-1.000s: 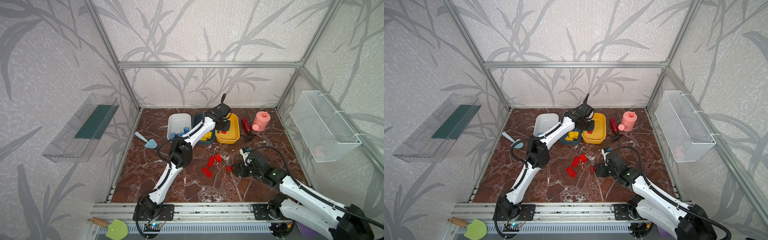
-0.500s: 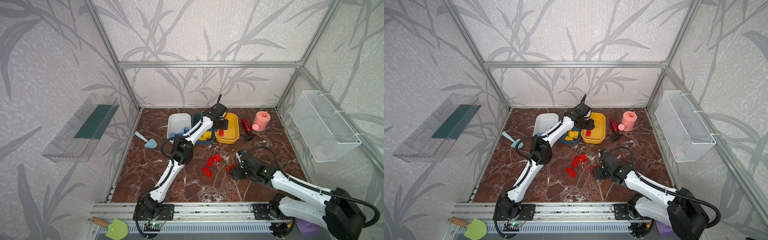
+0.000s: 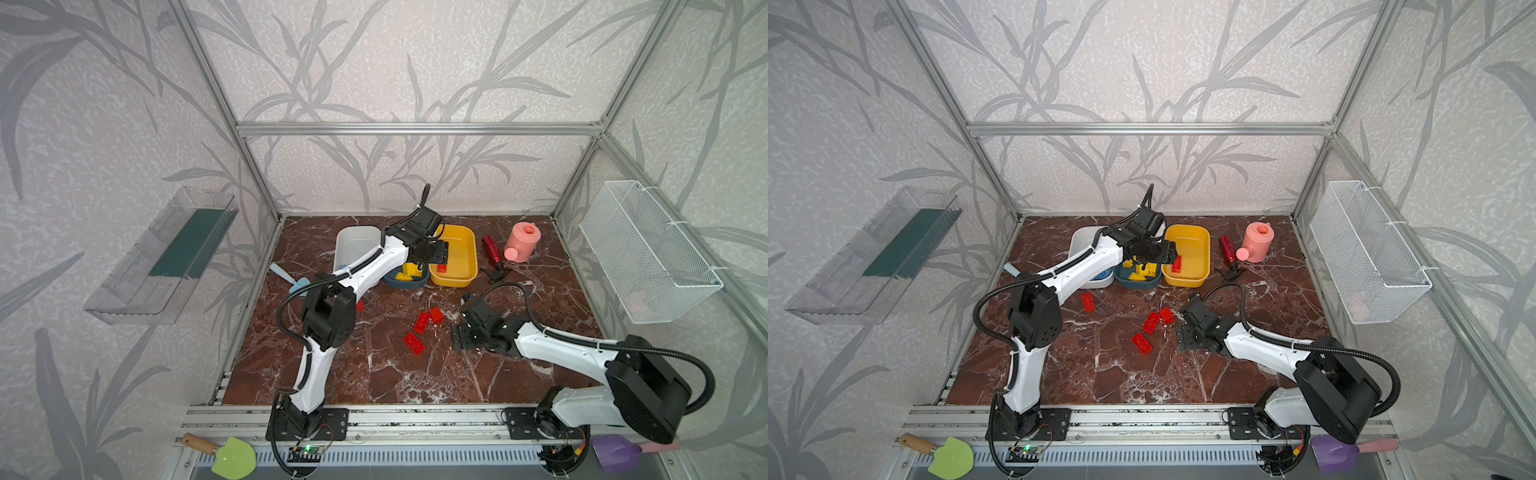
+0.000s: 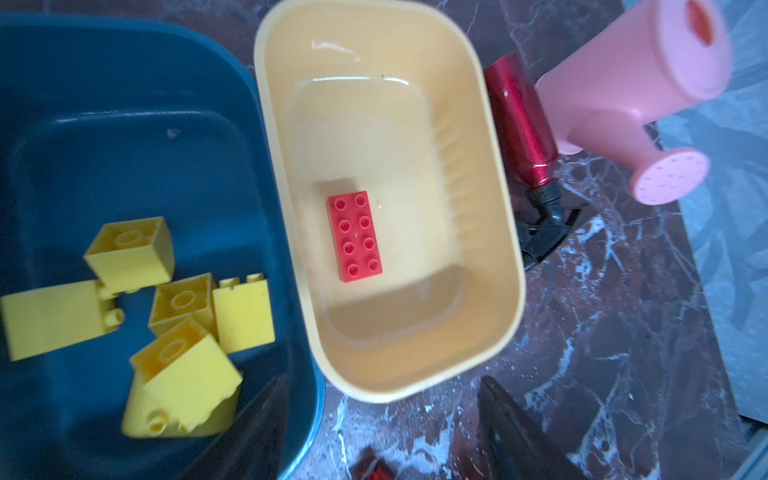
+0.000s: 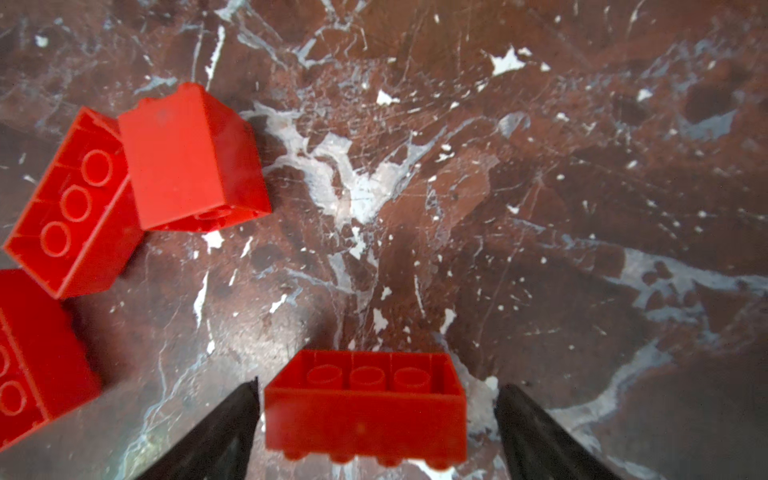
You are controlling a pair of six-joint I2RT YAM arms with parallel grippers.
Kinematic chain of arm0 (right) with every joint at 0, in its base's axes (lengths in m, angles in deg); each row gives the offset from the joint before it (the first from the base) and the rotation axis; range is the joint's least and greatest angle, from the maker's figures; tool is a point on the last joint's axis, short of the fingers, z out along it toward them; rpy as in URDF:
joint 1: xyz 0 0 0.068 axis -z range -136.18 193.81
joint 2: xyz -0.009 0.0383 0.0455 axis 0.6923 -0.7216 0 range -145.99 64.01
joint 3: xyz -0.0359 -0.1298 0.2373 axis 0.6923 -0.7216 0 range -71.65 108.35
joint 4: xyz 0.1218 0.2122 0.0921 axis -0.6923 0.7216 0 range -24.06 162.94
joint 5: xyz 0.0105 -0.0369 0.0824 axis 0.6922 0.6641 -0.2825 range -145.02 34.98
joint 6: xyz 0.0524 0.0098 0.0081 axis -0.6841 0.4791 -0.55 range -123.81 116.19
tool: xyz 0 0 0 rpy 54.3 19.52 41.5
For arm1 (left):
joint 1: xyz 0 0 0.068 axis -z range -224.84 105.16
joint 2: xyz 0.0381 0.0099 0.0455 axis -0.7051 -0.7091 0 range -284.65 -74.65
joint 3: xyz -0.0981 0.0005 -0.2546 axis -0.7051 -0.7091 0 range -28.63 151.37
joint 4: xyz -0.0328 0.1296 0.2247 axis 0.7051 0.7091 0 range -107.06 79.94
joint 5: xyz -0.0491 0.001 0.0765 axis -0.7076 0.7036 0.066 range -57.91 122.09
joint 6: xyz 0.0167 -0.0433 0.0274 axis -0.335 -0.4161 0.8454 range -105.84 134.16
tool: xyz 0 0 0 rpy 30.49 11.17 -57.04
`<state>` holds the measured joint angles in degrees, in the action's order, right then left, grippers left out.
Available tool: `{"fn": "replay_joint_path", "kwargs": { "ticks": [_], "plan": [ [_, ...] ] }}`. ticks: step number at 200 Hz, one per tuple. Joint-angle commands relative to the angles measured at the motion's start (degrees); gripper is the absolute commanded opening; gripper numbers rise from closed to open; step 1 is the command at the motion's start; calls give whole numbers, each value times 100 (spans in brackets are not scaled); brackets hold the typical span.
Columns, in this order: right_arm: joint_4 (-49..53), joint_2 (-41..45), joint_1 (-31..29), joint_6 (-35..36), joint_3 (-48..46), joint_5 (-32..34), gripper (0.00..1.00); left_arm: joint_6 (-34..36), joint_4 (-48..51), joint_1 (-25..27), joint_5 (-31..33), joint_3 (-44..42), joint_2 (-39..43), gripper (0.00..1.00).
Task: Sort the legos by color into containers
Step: 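Withdraw the left arm while the right gripper grasps the red 2x4 brick, then drop the red brick into the yellow tub with the right gripper while the left hovers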
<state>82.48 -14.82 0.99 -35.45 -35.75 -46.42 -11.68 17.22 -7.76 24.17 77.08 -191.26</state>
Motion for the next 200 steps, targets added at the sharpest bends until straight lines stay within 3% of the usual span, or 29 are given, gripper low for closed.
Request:
{"fn": "replay_joint_path", "kwargs": {
  "ticks": [1,51,105,140,200],
  "plan": [
    [-12,-287,-25,41,233,215,81,-185,-665,54,229,-782,719,72],
    [12,-530,-59,59,423,141,56,-491,-1307,123,490,-2970,2366,72],
    [505,-230,-26,223,954,341,53,-637,-1375,336,1051,-4993,4131,72],
    [702,-59,495,670,1772,128,53,-728,-1147,512,1358,-5987,5169,74],
    [886,-1527,1444,1013,3959,-308,52,-1303,-168,524,1984,-6723,6003,77]
  ]
}}
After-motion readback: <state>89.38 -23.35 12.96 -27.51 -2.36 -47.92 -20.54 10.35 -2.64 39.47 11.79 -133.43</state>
